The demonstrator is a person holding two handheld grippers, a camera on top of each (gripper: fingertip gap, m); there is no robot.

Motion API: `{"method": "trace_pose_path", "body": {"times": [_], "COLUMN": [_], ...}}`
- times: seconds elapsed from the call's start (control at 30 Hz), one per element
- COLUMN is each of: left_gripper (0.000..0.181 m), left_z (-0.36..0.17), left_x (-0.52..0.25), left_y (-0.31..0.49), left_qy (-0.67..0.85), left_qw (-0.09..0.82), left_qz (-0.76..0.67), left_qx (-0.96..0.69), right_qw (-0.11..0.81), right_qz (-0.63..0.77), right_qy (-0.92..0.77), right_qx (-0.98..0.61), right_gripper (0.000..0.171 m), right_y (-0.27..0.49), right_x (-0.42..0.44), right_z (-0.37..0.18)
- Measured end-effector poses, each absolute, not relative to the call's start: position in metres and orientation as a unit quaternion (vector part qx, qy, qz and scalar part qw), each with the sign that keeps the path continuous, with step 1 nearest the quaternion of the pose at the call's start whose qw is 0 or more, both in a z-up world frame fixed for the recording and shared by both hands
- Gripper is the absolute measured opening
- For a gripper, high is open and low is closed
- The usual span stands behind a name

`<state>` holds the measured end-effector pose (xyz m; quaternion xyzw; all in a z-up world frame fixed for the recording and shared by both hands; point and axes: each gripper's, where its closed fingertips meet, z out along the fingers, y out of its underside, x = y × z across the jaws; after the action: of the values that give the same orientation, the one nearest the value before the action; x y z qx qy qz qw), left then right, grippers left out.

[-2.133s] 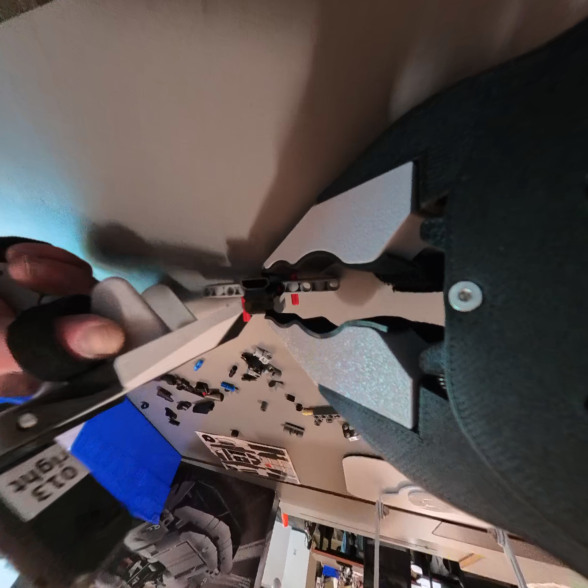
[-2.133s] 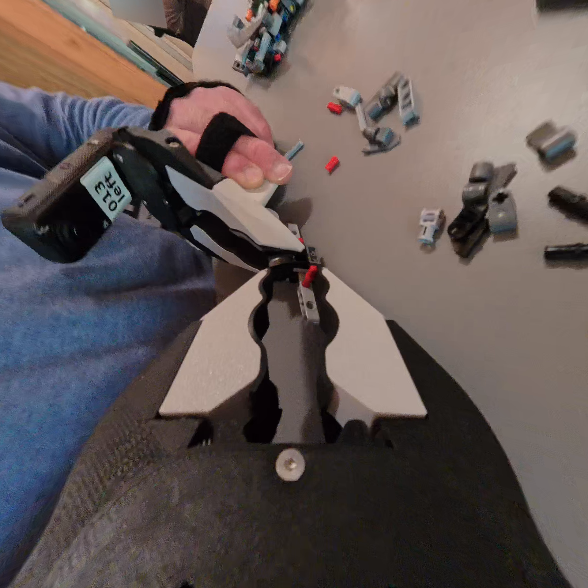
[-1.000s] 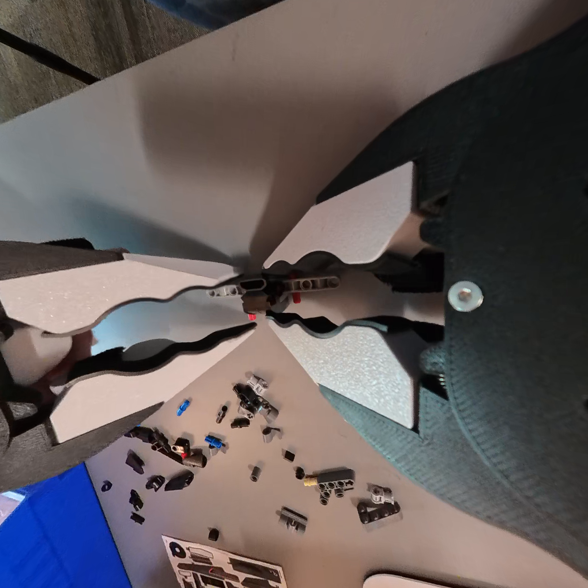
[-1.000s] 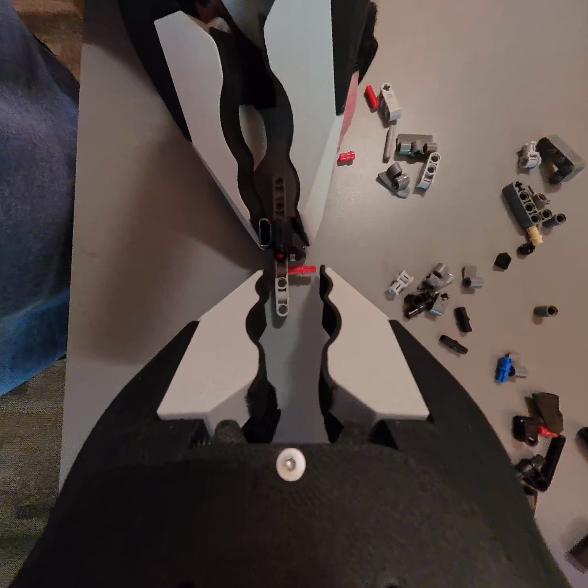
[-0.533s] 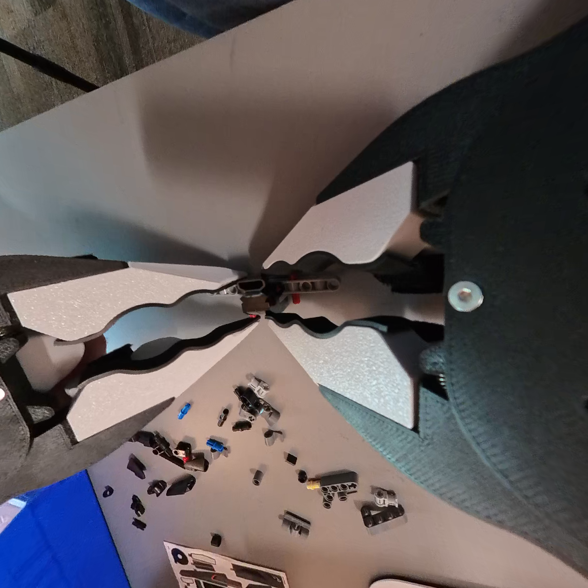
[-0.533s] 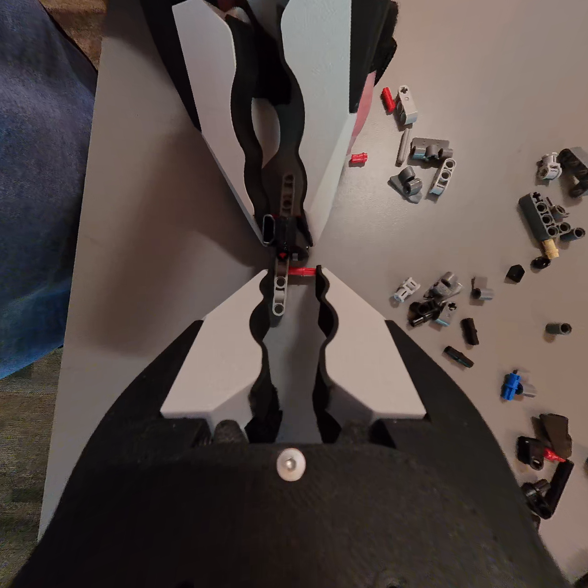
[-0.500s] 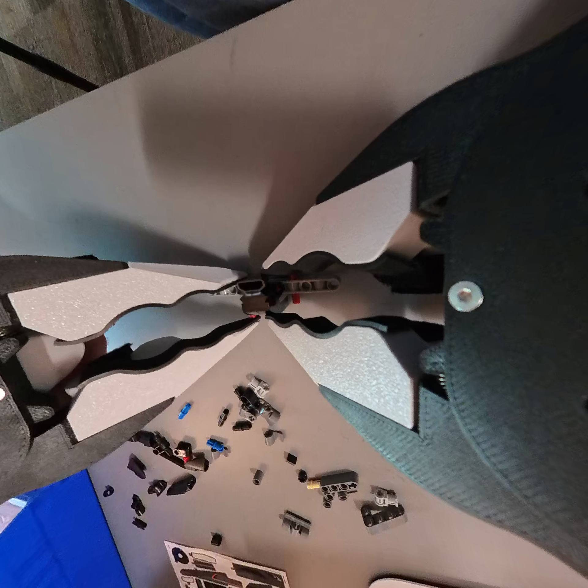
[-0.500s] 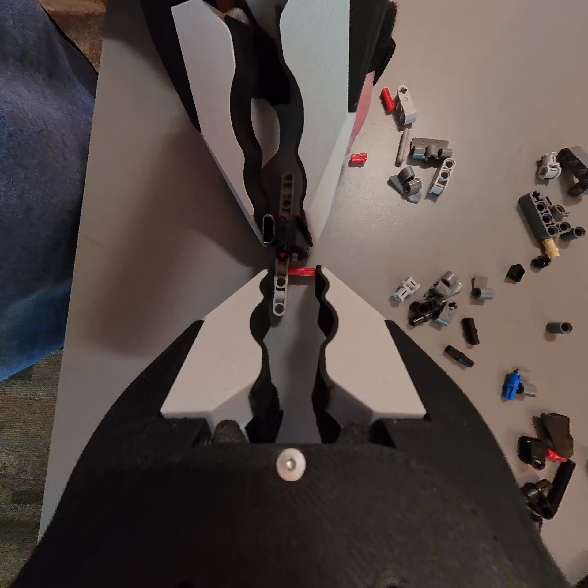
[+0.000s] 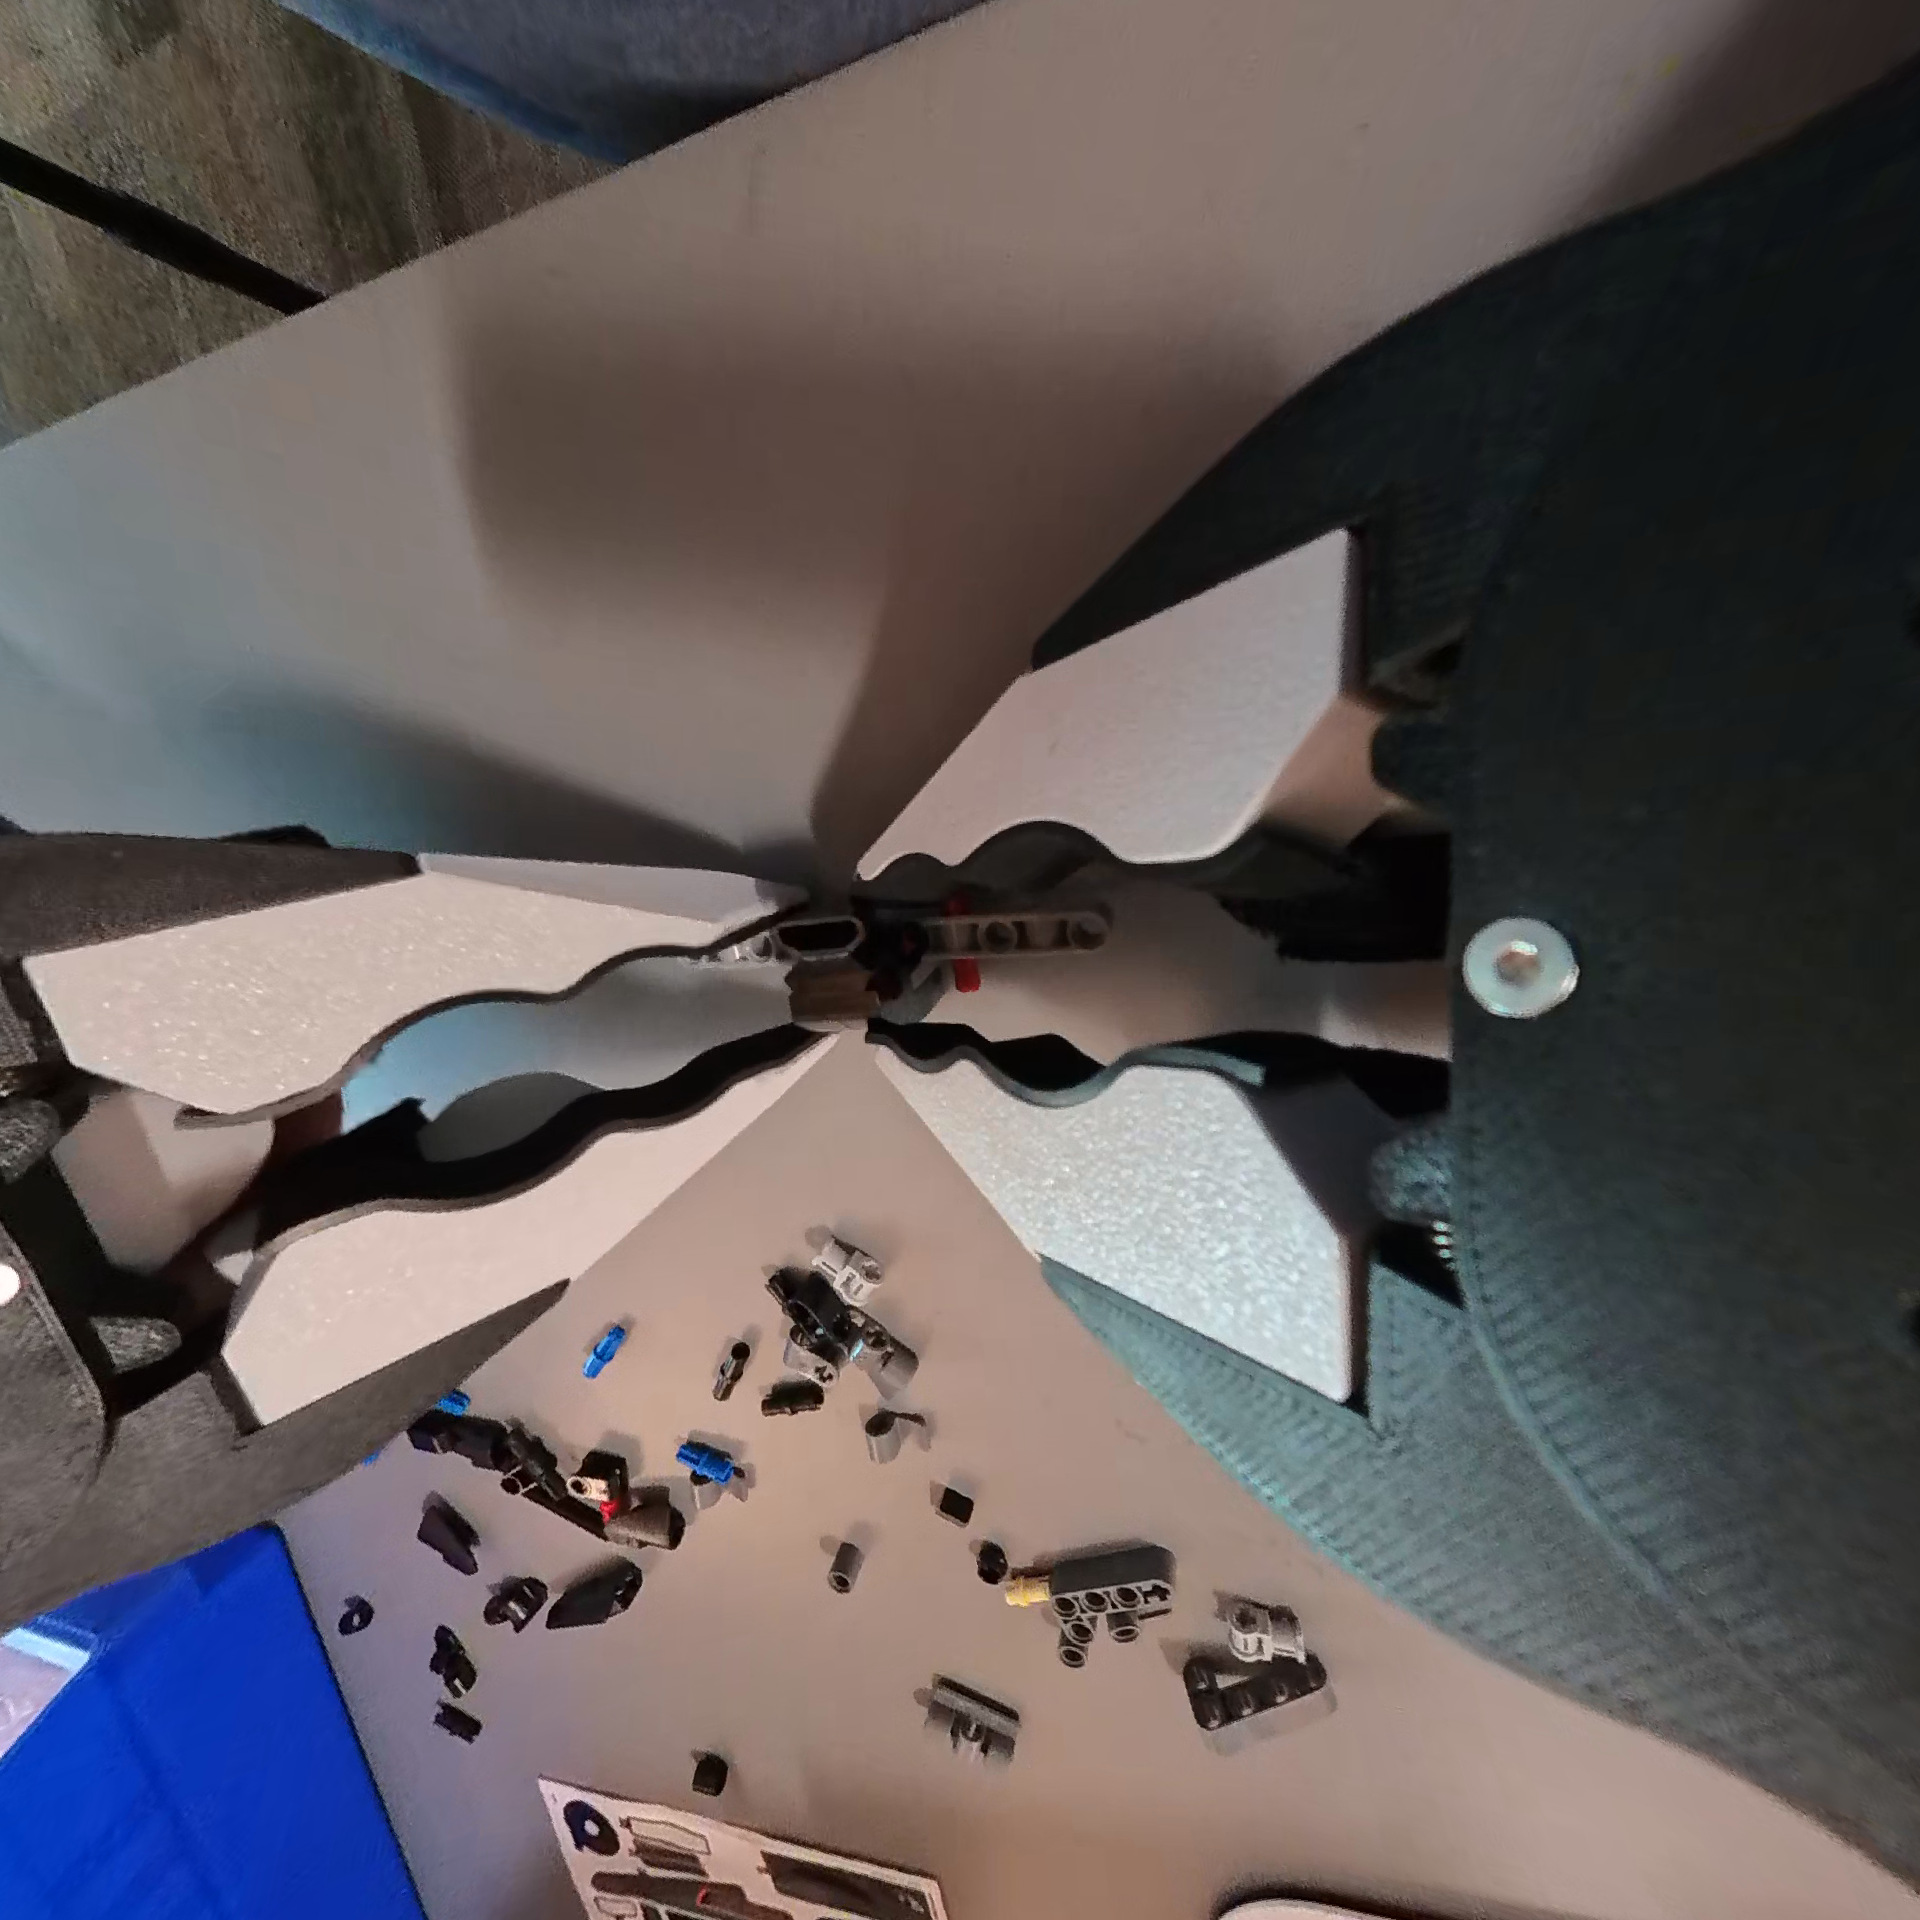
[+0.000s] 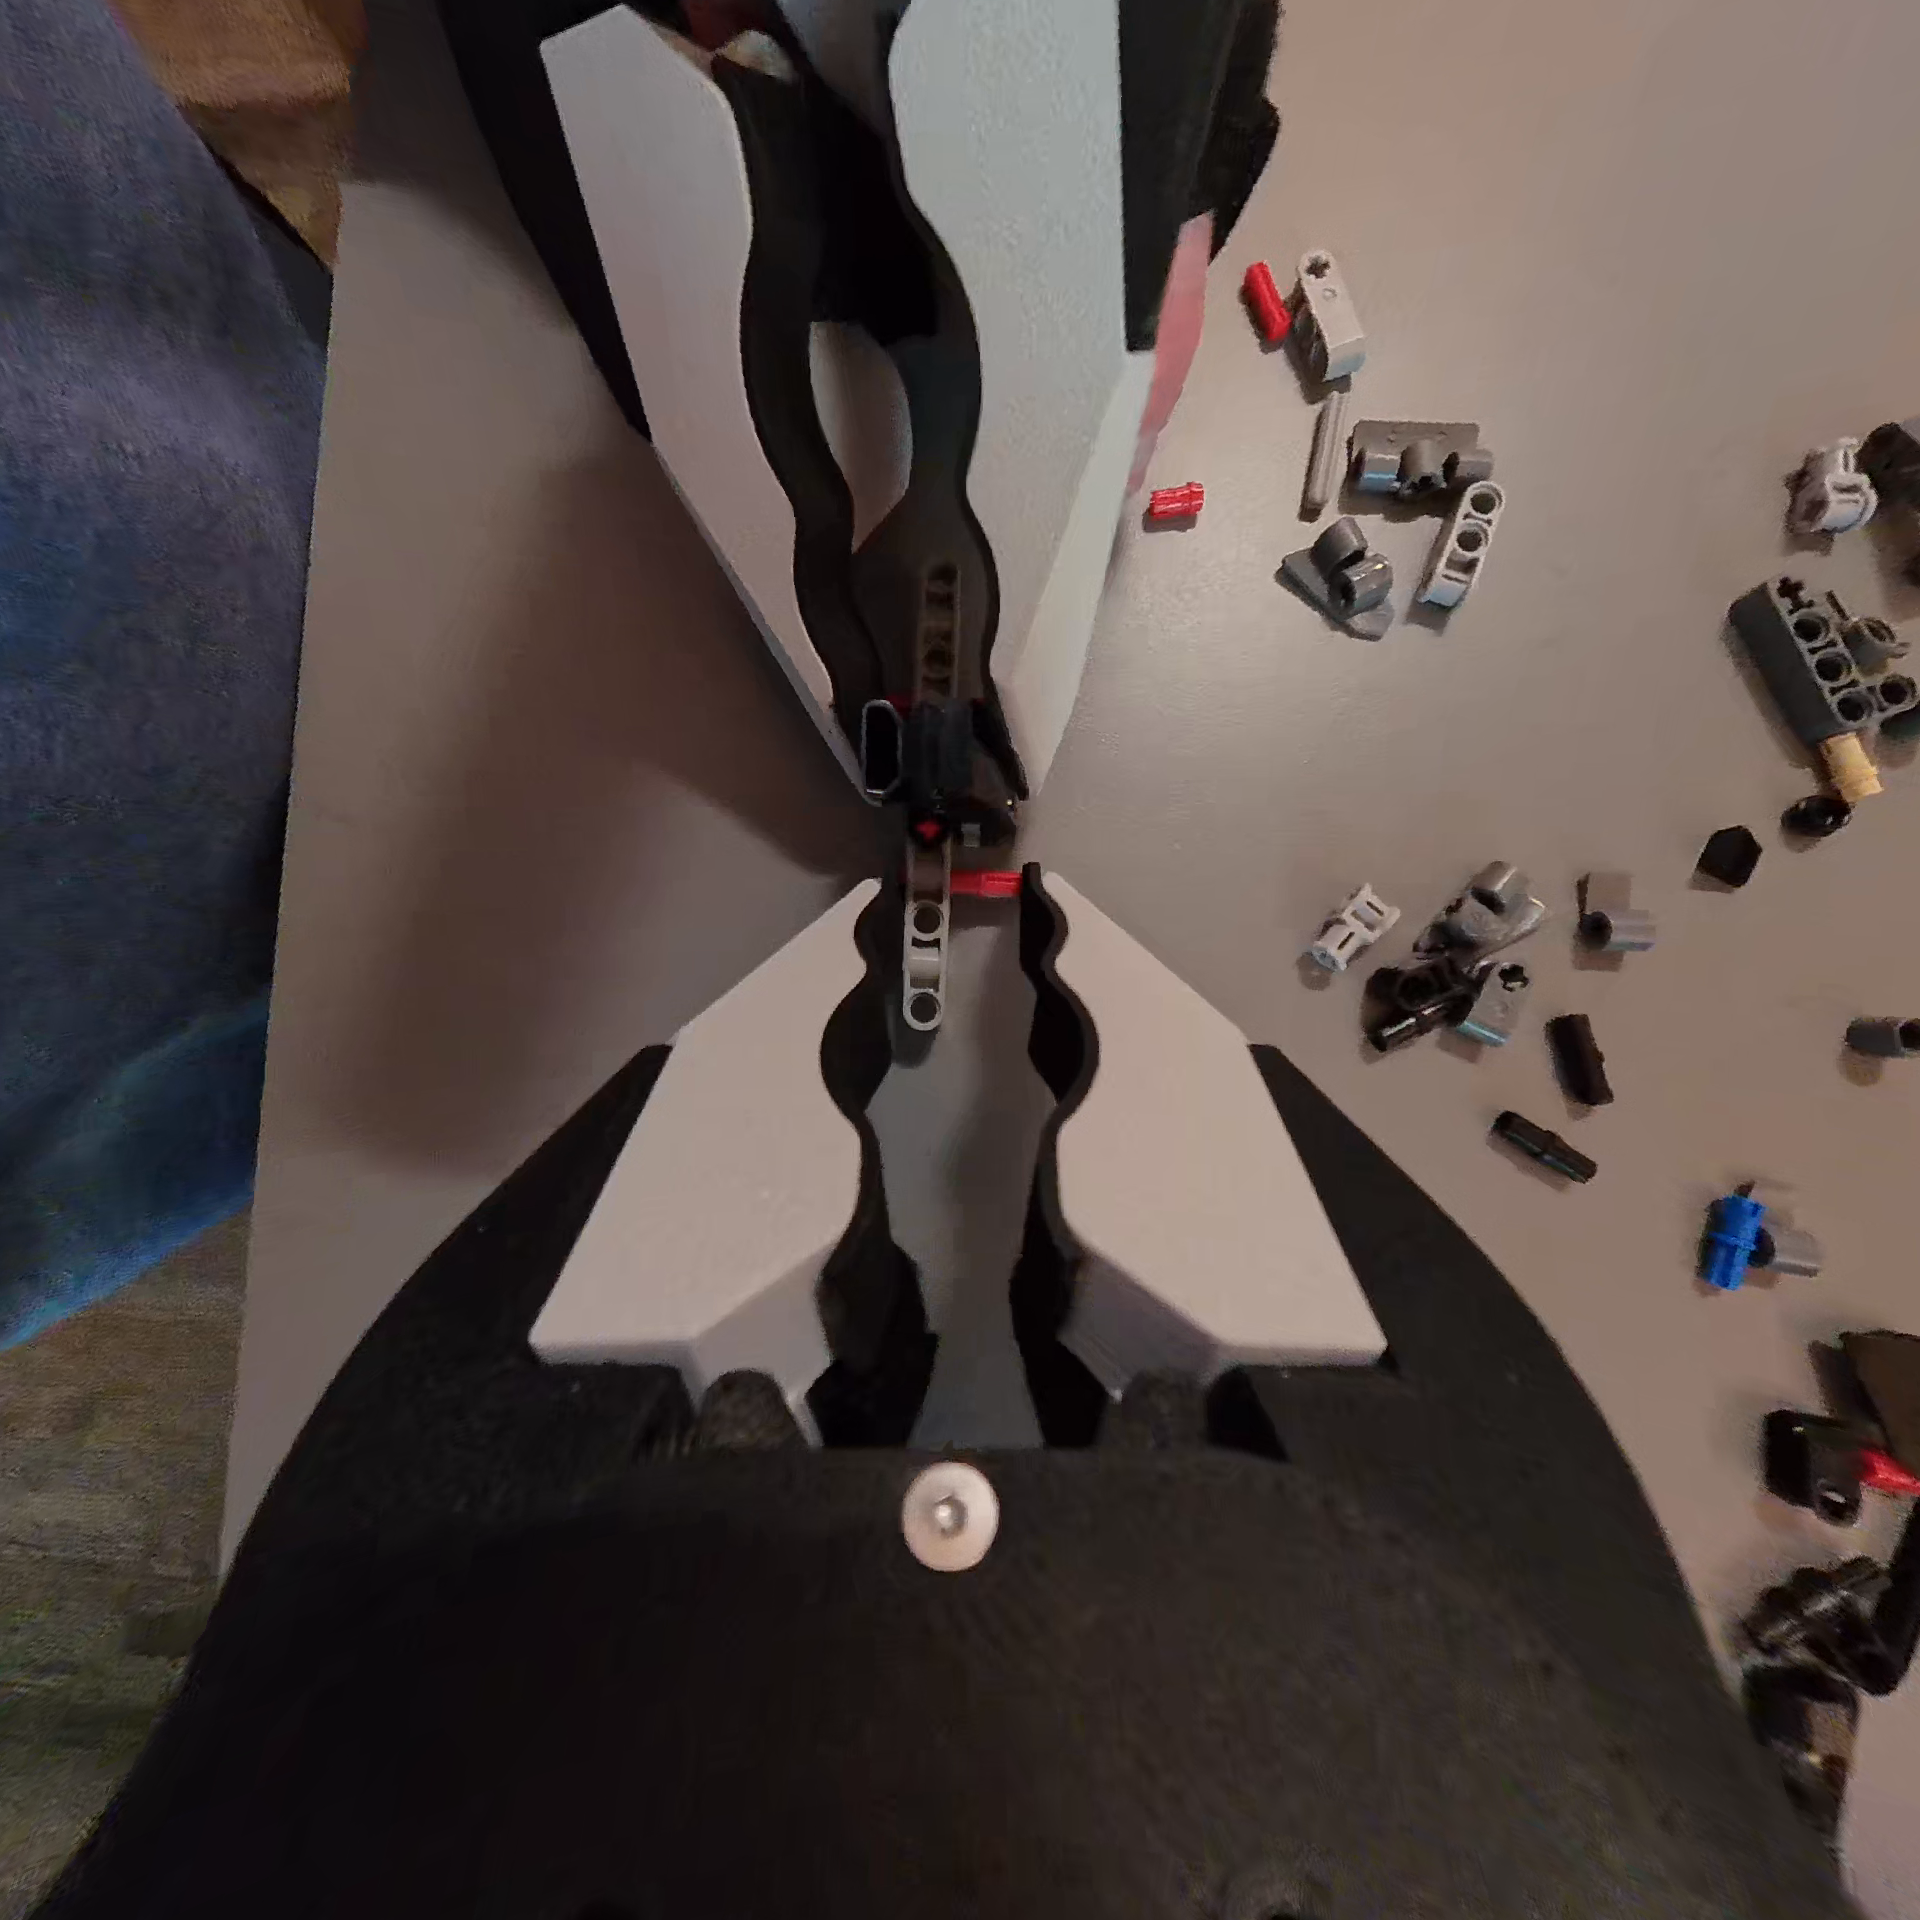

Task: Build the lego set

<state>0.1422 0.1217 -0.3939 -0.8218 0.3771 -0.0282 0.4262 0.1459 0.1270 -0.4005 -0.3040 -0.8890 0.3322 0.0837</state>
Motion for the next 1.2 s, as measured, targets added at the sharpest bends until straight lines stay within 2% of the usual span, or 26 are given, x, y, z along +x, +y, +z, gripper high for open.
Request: {"method": "trace_pose_path", "body": {"times": [0.3, 0.4, 0.57, 0.63, 1.2], "left_gripper": [0.022, 0.023, 0.022, 0.022, 0.028], "left_z": [-0.3936, -0.3937, -0.3936, -0.3935, -0.3843], "left_x": [0.1424, 0.1439, 0.1444, 0.1441, 0.1376], "left_y": [0.1223, 0.1214, 0.1217, 0.1218, 0.1206], "left_qy": [0.374, 0.379, 0.379, 0.380, 0.326], "left_qw": [0.425, 0.425, 0.425, 0.426, 0.439], "left_qz": [-0.037, -0.039, -0.040, -0.038, -0.033], "left_qx": [-0.823, -0.821, -0.821, -0.820, -0.837], "right_qw": [0.086, 0.096, 0.093, 0.090, 0.111], "right_qz": [0.341, 0.339, 0.340, 0.342, 0.321], "right_qy": [-0.893, -0.895, -0.899, -0.899, -0.892], "right_qx": [-0.283, -0.274, -0.260, -0.259, -0.298], "right_gripper": [0.032, 0.022, 0.020, 0.012, 0.013], "right_y": [0.1249, 0.1271, 0.1279, 0.1255, 0.1265], "right_x": [0.1510, 0.1503, 0.1498, 0.1516, 0.1481], "right_z": [-0.4004, -0.4010, -0.4012, -0.4009, -0.4001]}}
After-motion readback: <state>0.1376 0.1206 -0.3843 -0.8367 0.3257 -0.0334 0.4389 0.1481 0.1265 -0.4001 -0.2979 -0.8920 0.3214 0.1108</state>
